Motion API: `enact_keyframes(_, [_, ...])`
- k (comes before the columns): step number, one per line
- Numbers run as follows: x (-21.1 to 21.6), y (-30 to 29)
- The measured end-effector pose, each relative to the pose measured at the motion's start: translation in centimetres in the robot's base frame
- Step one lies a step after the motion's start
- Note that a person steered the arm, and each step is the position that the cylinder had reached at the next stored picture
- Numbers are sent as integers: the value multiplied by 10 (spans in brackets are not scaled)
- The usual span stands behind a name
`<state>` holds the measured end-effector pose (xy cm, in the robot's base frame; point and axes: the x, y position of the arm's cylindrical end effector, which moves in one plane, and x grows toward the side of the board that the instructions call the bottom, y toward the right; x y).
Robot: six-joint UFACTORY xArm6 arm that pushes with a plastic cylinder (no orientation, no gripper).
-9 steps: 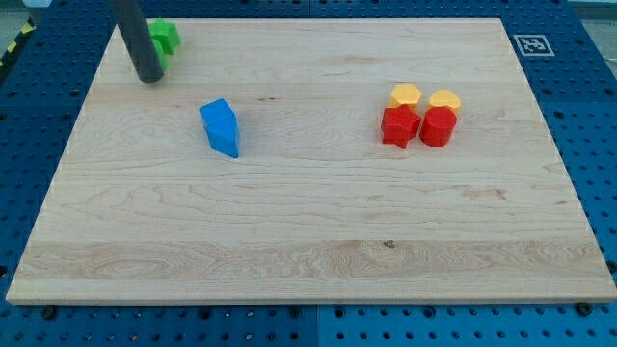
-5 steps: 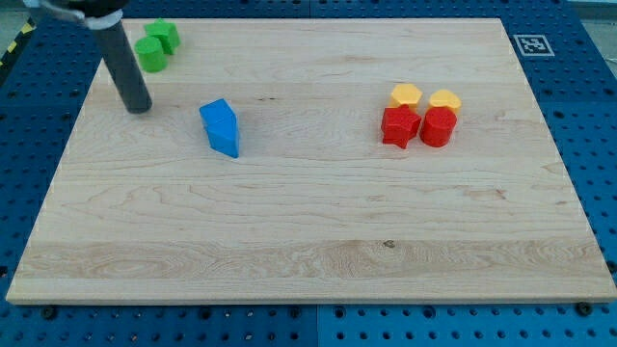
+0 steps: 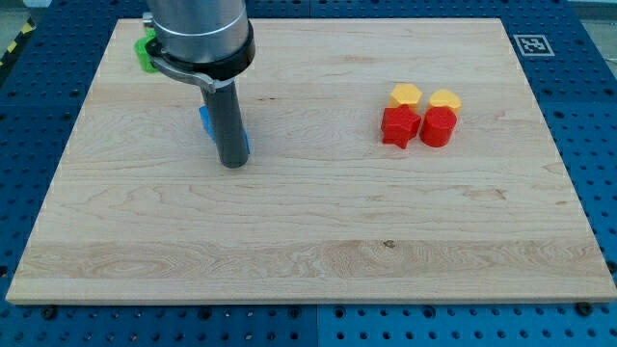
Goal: Place the blue cube diagonally to the blue triangle
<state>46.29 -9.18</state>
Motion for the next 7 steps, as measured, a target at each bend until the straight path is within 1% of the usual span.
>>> enact_keyframes(1, [-5, -1])
enact_keyframes(3, [-41, -6])
enact_keyframes(5, [-31, -23])
enact_keyframes(7, [-31, -23])
